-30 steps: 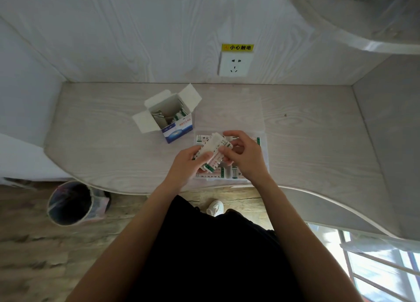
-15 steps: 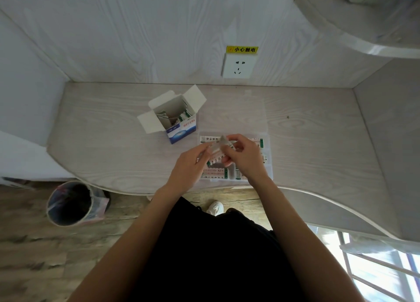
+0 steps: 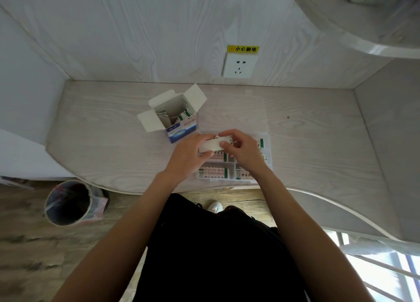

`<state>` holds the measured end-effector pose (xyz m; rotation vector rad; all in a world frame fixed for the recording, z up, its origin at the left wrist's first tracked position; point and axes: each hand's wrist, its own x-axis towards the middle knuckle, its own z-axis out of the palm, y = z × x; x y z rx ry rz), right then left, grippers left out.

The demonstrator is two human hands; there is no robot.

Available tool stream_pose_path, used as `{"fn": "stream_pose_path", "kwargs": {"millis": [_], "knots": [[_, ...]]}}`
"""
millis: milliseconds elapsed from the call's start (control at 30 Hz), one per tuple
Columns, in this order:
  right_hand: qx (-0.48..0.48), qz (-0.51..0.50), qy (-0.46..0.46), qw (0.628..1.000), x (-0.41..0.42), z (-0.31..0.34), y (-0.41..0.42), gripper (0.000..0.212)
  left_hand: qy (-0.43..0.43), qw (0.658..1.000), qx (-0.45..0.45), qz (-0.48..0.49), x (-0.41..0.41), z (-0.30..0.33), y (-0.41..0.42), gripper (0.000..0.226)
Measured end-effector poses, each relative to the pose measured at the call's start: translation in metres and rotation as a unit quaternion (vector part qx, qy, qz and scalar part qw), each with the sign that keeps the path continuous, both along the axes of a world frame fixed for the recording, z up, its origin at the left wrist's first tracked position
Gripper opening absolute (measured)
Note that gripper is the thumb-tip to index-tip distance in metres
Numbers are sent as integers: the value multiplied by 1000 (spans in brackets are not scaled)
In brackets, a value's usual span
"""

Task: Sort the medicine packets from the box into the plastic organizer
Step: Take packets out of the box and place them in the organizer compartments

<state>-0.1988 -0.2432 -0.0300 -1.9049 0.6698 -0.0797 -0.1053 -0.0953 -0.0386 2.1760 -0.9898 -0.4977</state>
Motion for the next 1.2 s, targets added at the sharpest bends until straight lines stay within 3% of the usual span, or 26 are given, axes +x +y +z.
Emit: {"fn": "stream_pose_path", "kwargs": {"millis": [100, 367, 567, 867, 967, 1133, 1200], "knots": [[-68, -7, 29, 997, 3, -8, -1, 9, -20, 1000, 19, -8, 8, -4, -3, 34], [-166, 22, 83, 982, 0, -16, 5, 16, -46, 997, 48, -35, 16, -14, -3, 24], [-266, 80, 102, 955, 2, -19, 2, 18, -84, 994, 61, -43, 15, -15, -3, 20], [-380, 165, 122, 902, 5, -9, 2, 23, -45, 996, 63, -35, 19, -17, -7, 19], [-375, 174, 128, 902, 5, -9, -1, 21, -48, 996, 63, -36, 21, -16, -7, 19], [-272, 150, 105, 945, 2, -4, -10, 20, -53, 995, 72, -38, 22, -10, -5, 24], [-273, 143, 83, 948, -1, -2, -14, 19, -44, 996, 71, -37, 20, -9, -4, 27]]}}
